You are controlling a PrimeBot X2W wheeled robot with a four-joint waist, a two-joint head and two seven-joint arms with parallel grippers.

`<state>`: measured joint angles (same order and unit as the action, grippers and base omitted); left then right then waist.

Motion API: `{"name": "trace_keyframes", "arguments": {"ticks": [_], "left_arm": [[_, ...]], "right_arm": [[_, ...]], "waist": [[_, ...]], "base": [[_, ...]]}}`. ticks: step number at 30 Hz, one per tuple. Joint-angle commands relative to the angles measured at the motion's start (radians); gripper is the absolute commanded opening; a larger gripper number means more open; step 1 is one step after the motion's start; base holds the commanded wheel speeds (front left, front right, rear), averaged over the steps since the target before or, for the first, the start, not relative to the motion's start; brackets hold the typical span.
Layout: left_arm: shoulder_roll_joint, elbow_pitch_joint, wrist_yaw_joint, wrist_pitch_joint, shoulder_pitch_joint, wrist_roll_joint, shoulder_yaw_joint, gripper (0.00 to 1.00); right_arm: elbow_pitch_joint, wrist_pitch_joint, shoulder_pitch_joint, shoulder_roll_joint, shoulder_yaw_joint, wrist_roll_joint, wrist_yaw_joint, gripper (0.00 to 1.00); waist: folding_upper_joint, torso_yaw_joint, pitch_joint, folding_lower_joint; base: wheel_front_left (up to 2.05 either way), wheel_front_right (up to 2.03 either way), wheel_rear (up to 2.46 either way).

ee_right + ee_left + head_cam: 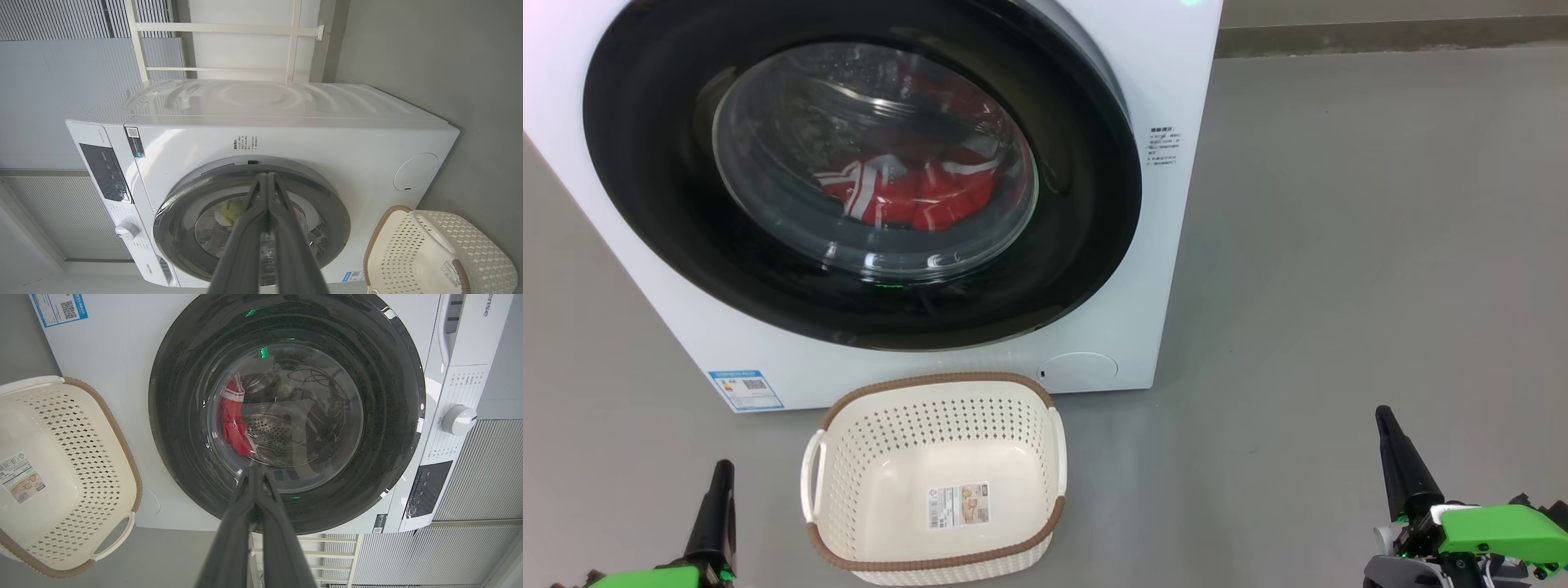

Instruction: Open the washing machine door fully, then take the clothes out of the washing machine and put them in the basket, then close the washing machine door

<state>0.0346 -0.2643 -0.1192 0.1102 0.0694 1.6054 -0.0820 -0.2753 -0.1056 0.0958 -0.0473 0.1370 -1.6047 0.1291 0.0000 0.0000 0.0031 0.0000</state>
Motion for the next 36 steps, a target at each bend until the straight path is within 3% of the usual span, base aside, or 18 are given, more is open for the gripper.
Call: {"name": "trace_keyframes", "arguments": {"ticks": [1, 36], "left_arm": [[0.016, 0.019, -0.012, 0.003, 0.039, 0.004, -0.031, 0.0], [0.016, 0.019, -0.012, 0.003, 0.039, 0.004, -0.031, 0.0]], "right_arm": [[0.031, -0.007, 0.012, -0.003, -0.024, -0.004, 0.002, 0.0], [0.031, -0.007, 0.012, -0.003, -0.024, -0.004, 0.002, 0.0]], "waist": [[0.0, 0.0, 0.0, 0.0], [0.0, 0.0, 0.0, 0.0]], "base": [[0.0, 0.0, 0.0], [0.0, 0.0, 0.0]]}}
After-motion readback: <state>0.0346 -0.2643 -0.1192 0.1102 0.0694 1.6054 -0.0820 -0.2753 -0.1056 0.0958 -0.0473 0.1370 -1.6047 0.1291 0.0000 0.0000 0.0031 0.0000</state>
